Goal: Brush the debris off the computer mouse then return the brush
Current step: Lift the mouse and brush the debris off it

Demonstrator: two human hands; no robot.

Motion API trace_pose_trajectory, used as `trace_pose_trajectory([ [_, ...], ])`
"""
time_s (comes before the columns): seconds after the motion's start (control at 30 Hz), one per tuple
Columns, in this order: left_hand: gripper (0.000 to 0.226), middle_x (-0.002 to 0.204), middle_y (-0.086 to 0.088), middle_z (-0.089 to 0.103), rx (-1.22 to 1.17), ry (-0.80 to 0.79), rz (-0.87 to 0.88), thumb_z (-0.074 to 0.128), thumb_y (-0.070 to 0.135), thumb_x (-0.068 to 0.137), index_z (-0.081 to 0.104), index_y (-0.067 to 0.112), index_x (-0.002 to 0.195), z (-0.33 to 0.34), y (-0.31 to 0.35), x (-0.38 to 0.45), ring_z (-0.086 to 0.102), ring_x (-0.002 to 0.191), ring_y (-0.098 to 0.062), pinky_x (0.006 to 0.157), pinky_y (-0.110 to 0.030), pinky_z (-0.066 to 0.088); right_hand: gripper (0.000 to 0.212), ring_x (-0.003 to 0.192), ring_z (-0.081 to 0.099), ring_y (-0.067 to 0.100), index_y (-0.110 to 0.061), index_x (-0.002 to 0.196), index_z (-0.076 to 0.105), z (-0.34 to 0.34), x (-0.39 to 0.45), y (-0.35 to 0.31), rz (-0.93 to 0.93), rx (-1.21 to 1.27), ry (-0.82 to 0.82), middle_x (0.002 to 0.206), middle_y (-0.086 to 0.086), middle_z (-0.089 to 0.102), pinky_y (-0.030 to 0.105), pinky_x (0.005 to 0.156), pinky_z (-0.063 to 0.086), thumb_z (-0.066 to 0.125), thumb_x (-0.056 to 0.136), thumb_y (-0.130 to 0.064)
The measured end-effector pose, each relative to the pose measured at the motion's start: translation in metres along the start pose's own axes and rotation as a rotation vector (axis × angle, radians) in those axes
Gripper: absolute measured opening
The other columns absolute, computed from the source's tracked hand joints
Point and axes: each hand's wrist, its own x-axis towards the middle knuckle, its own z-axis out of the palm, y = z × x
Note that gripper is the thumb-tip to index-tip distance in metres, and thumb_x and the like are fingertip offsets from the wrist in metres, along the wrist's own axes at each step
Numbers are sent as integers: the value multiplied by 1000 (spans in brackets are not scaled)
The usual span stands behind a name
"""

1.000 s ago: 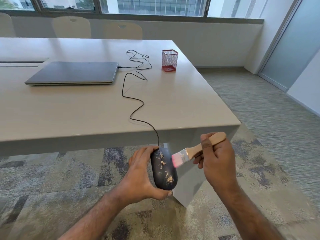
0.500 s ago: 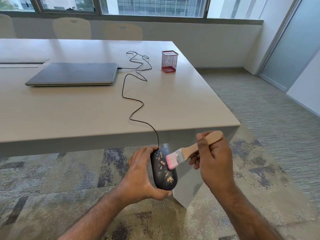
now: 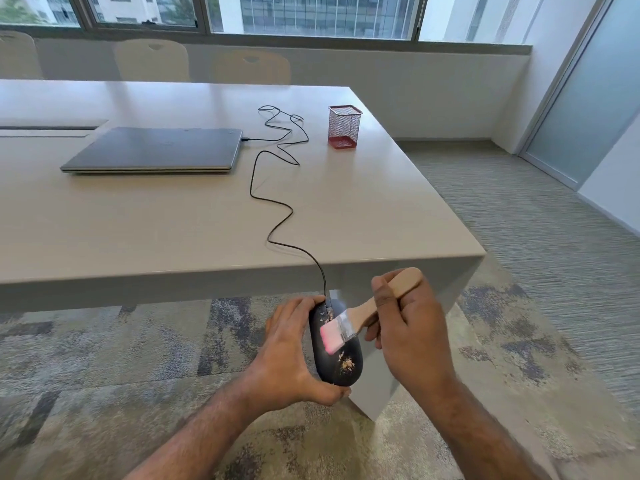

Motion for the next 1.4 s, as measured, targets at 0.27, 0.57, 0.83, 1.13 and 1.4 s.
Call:
trace_pose_trajectory([
  [0.27, 117, 134, 30, 31, -8, 5, -5, 88, 59, 42, 33, 37, 143, 0, 0, -1, 34, 131, -4, 113, -26, 30, 22, 46, 63, 12, -30, 85, 53, -13, 5, -4, -71, -12, 64, 61, 5, 68, 19, 42, 47, 50, 91, -51],
  [0.57, 116, 129, 39, 24, -5, -11, 28, 87, 59, 42, 28, 45, 141, 4, 1, -7, 27, 130, 7, 104, -13, 27, 19, 48, 64, 13, -27, 86, 53, -14, 8, -1, -19, -77, 101, 62, 6, 68, 18, 43, 47, 50, 96, -44],
  [0.83, 113, 128, 40, 24, -8, -28, 41, 87, 56, 43, 28, 46, 138, 4, 5, -9, 27, 130, 6, 105, -14, 27, 17, 50, 64, 20, -27, 85, 51, -5, 11, -3, -33, -133, 58, 59, 5, 65, 36, 45, 52, 52, 101, -33],
  [1.13, 111, 127, 38, 27, 10, -24, 54, 88, 56, 44, 29, 47, 137, 4, 5, -11, 28, 130, 3, 107, -20, 29, 16, 46, 62, 11, -27, 87, 52, -2, 14, 0, 8, -70, 9, 63, 6, 66, 19, 43, 46, 52, 102, -33],
  [1.4, 114, 130, 36, 27, 26, -11, 54, 88, 59, 42, 25, 50, 137, 7, 0, -11, 27, 131, 3, 108, -20, 28, 18, 44, 63, 12, -26, 85, 53, -10, 17, -4, -5, -87, 116, 61, 7, 66, 19, 40, 46, 52, 102, -33],
])
